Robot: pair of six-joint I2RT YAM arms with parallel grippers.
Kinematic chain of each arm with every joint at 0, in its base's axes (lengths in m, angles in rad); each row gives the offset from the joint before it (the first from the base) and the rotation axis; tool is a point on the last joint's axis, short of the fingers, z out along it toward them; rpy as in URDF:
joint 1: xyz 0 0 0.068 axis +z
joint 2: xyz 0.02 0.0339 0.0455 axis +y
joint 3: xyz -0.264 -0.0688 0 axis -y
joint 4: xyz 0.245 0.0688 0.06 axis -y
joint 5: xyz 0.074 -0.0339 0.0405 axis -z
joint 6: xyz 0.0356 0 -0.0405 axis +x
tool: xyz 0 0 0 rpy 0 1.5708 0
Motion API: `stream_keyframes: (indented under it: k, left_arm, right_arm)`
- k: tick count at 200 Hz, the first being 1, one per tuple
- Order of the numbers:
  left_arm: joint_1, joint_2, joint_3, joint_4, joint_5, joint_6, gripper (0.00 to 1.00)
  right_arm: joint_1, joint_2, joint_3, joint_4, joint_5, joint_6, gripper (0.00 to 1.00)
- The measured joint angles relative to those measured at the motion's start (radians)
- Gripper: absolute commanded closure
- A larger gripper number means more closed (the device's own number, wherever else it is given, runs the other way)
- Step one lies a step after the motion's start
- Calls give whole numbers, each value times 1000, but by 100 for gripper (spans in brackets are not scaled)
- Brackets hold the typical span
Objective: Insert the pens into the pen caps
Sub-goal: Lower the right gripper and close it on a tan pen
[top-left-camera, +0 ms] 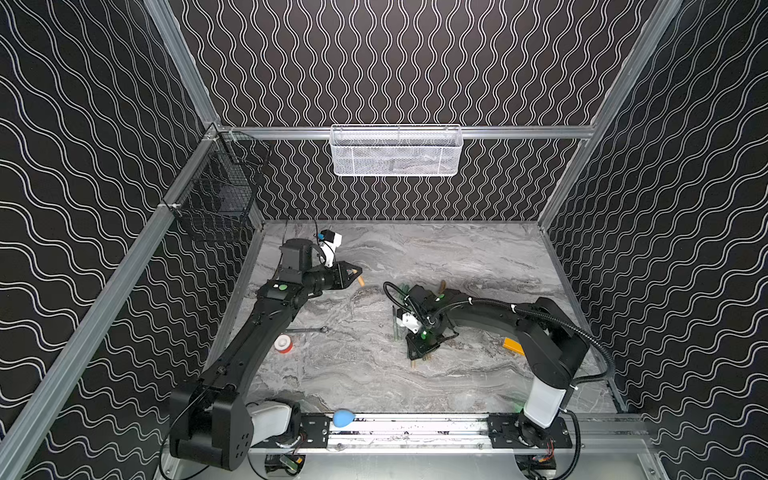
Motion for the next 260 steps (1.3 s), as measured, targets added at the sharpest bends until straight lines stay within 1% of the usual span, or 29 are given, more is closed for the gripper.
stream_keyframes:
  k: [55,110,142,175,201,260]
  left_arm:
    - [1,6,24,-36,8,7,88]
    - [8,-18,27,-76,8,28,88]
    - [13,-33,21,-92,7,30,88]
    - [18,-47,16,-104,3,31,88]
    - [21,-48,14,-111,2,30,88]
    - [23,-41,13,-111,7,30,88]
  right_arm:
    - [24,23,0,-2,42,39,70]
    - [36,45,23,-23,74,81,74]
    - [37,97,66,-76,80,115,77]
    - [37,113,87,-98,82,166,77]
    - [37,118,94,-106,89,189,82]
    - [38,126,117,-130,100,209,86]
